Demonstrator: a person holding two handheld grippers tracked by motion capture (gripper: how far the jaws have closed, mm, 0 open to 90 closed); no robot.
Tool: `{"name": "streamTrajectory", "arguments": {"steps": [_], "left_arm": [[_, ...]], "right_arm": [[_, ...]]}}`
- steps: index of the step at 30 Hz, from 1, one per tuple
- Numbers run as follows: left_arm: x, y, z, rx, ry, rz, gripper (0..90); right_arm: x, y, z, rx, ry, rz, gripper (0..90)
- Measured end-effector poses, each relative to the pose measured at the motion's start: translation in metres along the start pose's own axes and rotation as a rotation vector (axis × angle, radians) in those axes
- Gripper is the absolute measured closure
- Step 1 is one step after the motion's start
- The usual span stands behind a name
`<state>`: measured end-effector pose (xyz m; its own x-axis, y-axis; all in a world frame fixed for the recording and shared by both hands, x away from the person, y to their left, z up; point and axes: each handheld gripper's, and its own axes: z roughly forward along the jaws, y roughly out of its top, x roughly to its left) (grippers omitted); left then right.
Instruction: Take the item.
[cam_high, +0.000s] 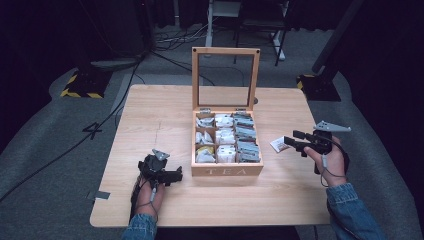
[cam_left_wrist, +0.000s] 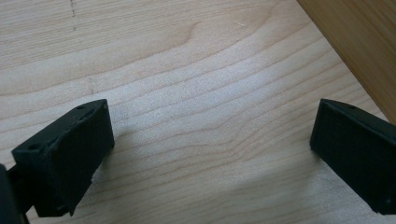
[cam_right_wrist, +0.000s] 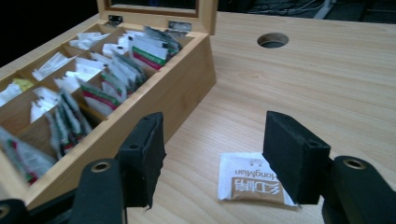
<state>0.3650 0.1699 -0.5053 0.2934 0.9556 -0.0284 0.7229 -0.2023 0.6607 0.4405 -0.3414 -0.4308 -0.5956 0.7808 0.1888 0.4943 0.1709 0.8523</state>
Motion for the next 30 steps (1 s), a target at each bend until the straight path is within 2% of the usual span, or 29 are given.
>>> {"name": "streamTrajectory", "arguments": {"steps": [7,9,13,18,22,30], "left_arm": [[0.0,0.0,0.0,-0.001,0.0,-0.001,0.0],[0.0,0.0,0.0,-0.001,0.001,0.0,0.0],[0.0,0.0,0.0,-0.001,-0.002,0.0,0.0],[0.0,0.001,0.001,-0.001,-0.001,0.006,0.0],[0.0,0.001,0.001,-0.002,-0.003,0.003,0.0],[0.0,0.001,0.001,-0.002,-0.003,0.003,0.0]], "right_arm": [[0.017,-0.008,-0.012,-0.012,0.02,-0.038,39.1],[0.022,-0.011,-0.014,-0.002,0.025,-0.028,40.5],[0.032,-0.014,-0.017,-0.003,0.065,-0.039,40.6],[0.044,-0.021,-0.017,0.013,0.087,-0.115,37.0],[0.051,-0.029,-0.015,0.023,0.116,-0.116,35.7],[0.057,-0.048,-0.002,0.113,0.115,-0.162,34.5]]}}
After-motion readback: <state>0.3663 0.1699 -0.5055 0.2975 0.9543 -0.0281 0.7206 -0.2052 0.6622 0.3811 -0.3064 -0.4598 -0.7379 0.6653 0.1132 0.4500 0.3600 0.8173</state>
